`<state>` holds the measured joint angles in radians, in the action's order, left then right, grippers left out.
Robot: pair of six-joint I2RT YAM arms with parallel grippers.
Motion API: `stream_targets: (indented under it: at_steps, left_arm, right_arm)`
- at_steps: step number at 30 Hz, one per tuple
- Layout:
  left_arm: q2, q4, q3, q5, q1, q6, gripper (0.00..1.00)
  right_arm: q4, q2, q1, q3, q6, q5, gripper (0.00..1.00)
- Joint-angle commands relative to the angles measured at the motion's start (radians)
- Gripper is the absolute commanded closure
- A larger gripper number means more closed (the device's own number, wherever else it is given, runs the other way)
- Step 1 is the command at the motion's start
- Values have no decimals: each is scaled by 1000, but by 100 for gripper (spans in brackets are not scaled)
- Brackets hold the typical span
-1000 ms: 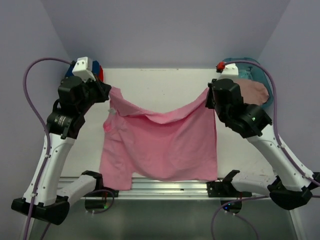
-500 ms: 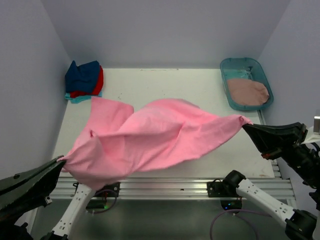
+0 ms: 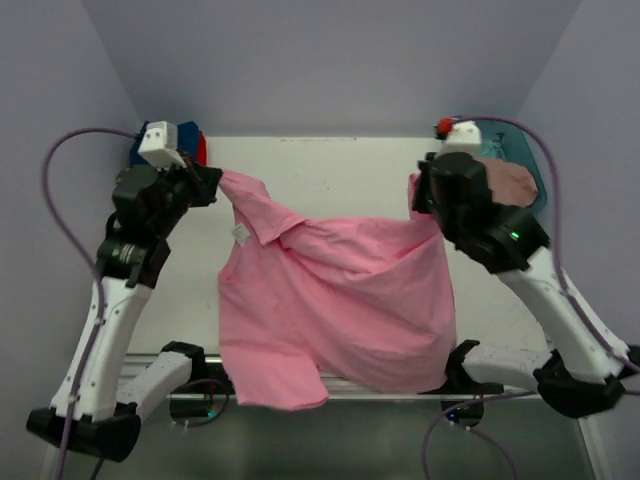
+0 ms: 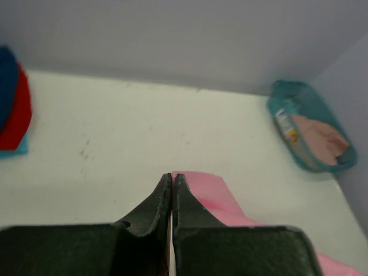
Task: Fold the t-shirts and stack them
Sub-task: Flatten out the tshirt
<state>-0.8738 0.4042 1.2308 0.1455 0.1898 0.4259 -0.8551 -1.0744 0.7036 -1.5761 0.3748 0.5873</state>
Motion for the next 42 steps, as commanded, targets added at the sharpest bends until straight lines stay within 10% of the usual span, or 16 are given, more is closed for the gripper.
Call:
stream_targets:
  at_steps: [1,13,26,36,37,40,42]
  left_arm:
    - [-138,19,-102,-334,-9,14,100]
    - [-907,44,30,-528,-75,166,100]
    - [-994,-117,153,-475,-131,146,100]
    - [-1379,1,703,-387,-148,91,100]
    - [-1392,2,737,-380,-148,91,91]
    - [-1294,-172,644,-314,-148,88,48]
    - [-1138,-386,433,-269,-148,89,2]
  right_arm:
    - [-38,-192,-19,34,29,119,100]
    - [108,-919,-227,-42,131,195,100]
    - [223,-924,-367,-105,102,160,100]
    - [145,-1203,-498,-529,127,166,100]
    - [136,-1228,-504,-560,127,152,95]
    - [139,-1277,-512,-596,78,85,28]
    - [206,-1207,-512,-468,64,46,9]
